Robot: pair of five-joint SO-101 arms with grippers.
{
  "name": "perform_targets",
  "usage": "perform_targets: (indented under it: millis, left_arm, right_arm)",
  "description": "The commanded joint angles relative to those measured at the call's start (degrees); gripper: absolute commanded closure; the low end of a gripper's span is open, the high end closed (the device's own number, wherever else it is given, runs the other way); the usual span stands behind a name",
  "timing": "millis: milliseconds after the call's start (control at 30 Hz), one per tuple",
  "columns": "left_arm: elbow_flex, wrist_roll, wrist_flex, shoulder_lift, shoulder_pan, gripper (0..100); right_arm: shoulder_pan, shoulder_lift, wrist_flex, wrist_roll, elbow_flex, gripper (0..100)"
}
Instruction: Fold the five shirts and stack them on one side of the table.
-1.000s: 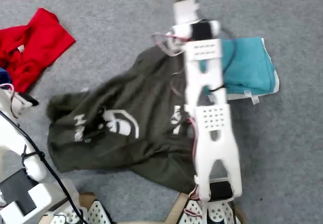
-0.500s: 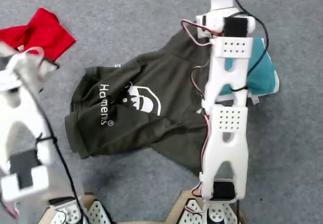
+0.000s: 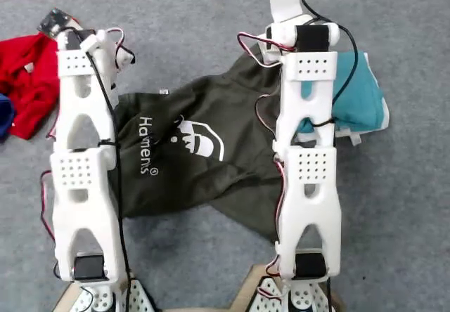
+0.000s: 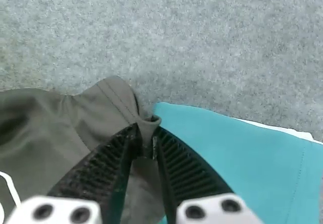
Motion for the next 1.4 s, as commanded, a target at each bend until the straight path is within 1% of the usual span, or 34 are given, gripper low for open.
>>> perform_targets:
  millis: [0, 100, 167, 267, 400, 433, 567, 733, 900, 967, 1033, 1133, 1233, 1367]
  left_arm:
    - [-14.29, 1.41, 2.20, 9.32, 0.92, 73]
    - [-18.24, 2.99, 5.36, 13.89, 1.89, 73]
    - [-18.77, 3.52, 6.07, 15.03, 2.59, 73]
    - [-16.92, 4.22, 6.33, 15.82, 2.77, 73]
    - [-11.12, 4.22, 6.33, 15.47, 2.68, 73]
    - [-10.68, 4.22, 6.33, 15.38, 2.68, 74]
    - [-10.24, 3.52, 6.42, 15.38, 2.24, 85]
    - [-10.59, -1.76, 6.07, 15.38, 2.07, 97]
    - [-10.95, -3.43, 5.98, 15.30, 1.45, 97]
    - [-14.46, -5.10, 6.77, 14.42, 1.54, 97]
    - [-19.56, -7.21, 8.18, 12.57, 1.45, 97]
    - [-26.77, -13.27, 9.14, 9.14, 1.27, 97]
    - [-25.98, -16.88, 10.20, 2.37, 0.40, 97]
    - [-25.19, -17.41, 11.25, -6.95, -1.01, 97]
  right_arm:
    - [-0.62, -0.48, 0.09, 0.26, -2.15, 98.5]
    - [-0.62, -0.40, 0.09, 0.26, -2.07, 98.5]
    - [-0.62, 0.22, 0.00, 0.26, -2.33, 98.5]
    - [-0.70, 1.45, -0.88, 0.26, -2.42, 98.5]
    - [-0.70, 1.63, -1.05, 0.26, -2.42, 98.5]
    - [-0.70, 1.63, -1.05, 0.26, -2.42, 98.5]
    - [-0.70, 1.54, -1.05, 0.26, -2.42, 98.5]
    - [-0.70, 1.54, -1.05, 0.26, -2.42, 98.5]
    - [-0.70, 1.45, -1.85, -0.18, -2.51, 98.5]
    - [-1.23, 0.92, -3.34, -2.29, -2.59, 98.5]
    - [-1.76, -0.92, -4.57, -7.38, -2.59, 98.5]
    - [-3.25, -4.88, -5.01, -12.22, -2.59, 98.5]
    - [-4.66, -9.27, -7.03, -15.21, -2.59, 98.5]
    - [-5.01, -16.48, -10.29, -20.57, -2.59, 98.5]
